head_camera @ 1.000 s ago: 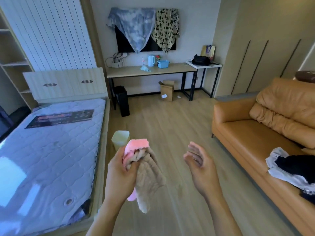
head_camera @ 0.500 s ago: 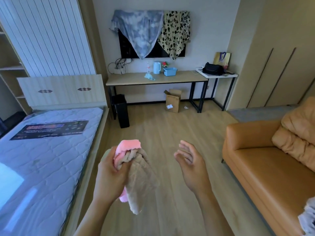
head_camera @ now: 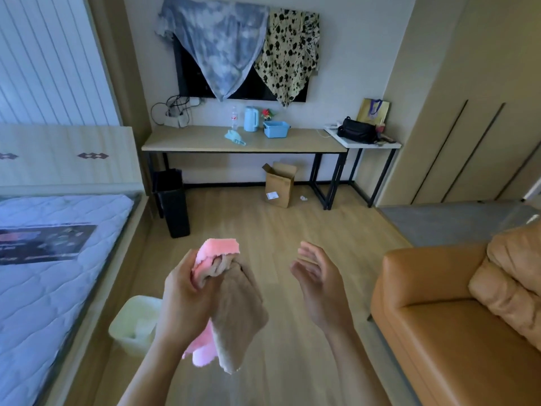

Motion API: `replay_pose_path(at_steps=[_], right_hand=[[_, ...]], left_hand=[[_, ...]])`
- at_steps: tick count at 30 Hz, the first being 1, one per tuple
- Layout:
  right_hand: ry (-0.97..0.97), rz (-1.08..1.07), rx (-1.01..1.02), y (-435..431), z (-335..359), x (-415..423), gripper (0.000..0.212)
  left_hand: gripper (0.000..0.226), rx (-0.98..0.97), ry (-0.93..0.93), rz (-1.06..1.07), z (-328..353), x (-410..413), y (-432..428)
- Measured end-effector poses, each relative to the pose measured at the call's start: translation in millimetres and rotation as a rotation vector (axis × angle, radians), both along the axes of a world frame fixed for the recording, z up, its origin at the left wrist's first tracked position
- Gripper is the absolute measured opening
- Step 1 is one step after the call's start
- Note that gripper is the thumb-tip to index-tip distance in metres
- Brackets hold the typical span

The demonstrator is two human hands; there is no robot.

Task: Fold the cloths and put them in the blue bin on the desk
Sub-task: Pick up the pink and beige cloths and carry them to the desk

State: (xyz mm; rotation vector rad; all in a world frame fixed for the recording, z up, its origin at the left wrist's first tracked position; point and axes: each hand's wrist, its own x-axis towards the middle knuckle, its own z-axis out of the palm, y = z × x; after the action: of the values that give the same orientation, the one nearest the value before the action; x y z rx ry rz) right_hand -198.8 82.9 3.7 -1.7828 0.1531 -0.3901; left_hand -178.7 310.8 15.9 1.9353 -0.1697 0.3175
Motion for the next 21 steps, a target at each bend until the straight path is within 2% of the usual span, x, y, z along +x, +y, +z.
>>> replay_pose_path(at_steps=[4, 11, 21], right_hand=[[0.012, -0.023, -0.063, -30.6, 4.8, 92.1, 0.049], [-0.007, -0.046, -0.002, -76.1, 4.2, 243.3, 0.041], [-0.022, 0.123, -0.051, -154.1, -10.8, 499.9, 0.047]], left_hand=[[0.017, -0.018, 0.028, -0.019, -0.1, 98.4, -28.8], [0.023, 0.019, 0.042, -0.058, 8.2, 254.3, -75.7], [0.023, 0.033, -0.007, 0.024, 3.1, 478.9, -158.8]])
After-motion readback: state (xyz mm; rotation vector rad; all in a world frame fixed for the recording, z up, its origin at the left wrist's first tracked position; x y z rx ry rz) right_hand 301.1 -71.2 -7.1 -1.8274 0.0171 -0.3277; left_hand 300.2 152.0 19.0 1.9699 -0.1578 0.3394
